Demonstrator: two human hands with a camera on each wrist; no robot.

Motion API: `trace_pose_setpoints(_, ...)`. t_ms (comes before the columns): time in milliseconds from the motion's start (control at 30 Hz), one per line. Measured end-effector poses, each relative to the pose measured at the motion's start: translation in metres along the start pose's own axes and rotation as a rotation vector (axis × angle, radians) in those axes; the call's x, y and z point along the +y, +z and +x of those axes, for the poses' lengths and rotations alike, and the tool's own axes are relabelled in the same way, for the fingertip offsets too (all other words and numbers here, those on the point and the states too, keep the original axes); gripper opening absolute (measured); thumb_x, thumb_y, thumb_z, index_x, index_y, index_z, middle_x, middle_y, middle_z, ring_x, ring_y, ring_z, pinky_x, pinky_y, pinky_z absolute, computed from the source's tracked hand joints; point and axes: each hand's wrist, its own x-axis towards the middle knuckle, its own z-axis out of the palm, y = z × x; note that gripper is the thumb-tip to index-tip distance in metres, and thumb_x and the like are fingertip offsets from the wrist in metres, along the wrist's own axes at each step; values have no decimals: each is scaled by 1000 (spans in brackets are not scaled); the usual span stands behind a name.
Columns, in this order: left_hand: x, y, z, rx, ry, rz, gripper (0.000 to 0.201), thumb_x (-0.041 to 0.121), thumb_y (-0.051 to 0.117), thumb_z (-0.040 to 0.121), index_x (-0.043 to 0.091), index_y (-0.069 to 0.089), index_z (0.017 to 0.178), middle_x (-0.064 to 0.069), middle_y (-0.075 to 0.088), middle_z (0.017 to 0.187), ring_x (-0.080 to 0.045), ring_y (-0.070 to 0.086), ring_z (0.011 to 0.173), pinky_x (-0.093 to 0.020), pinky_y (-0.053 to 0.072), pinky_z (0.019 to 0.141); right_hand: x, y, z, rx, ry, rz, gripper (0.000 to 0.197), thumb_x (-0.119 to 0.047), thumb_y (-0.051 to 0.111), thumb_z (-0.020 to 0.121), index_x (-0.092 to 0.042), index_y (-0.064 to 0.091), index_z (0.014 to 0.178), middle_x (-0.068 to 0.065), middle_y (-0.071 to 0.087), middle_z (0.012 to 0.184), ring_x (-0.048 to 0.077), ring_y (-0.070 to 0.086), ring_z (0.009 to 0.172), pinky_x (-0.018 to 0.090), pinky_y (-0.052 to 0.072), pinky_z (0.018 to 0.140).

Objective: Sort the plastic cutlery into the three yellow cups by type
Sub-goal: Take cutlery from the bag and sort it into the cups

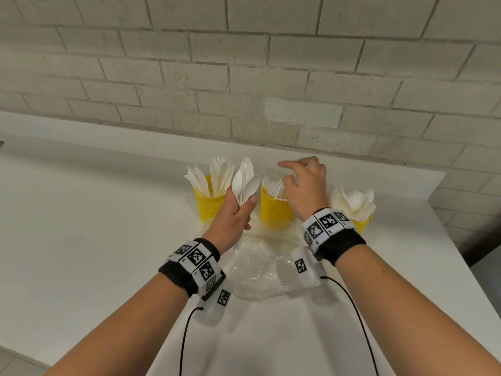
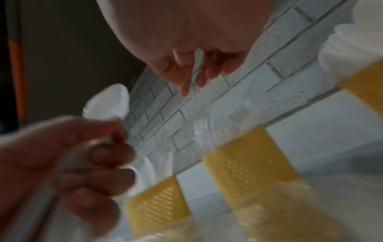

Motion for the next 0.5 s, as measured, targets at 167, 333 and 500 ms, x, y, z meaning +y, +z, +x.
trace_pose_setpoints(167, 2, 5, 2, 18, 28, -27, 35, 23, 48, 98, 15, 39, 130, 2, 46, 75, -8, 40, 53, -25, 41, 50, -35, 0, -22, -292, 76, 453, 18, -31, 70, 81, -21, 62, 94, -6, 62, 91, 9, 54, 74, 19, 44, 68)
trace_pose_setpoints(333, 7, 1, -3, -30, 51, 1, 32, 31, 56, 94, 28, 47, 124, 13, 51, 71, -10, 41, 54, -24, 38, 46, -38, 4, -20, -196, 171, 610, 17, -21, 63, 88, -21, 46, 83, 8, 65, 84, 25, 63, 76, 44, 55, 75)
trace_pose_setpoints(500, 5, -6, -5, 2, 12, 2, 27, 37, 68, 84, 25, 46, 94, 6, 38, 64, -11, 35, 55, -22, 32, 51, -48, -18, -12, 19, 210, 931, 8, -16, 35, 101, -16, 27, 103, 3, 61, 67, 18, 62, 55, 35, 57, 62)
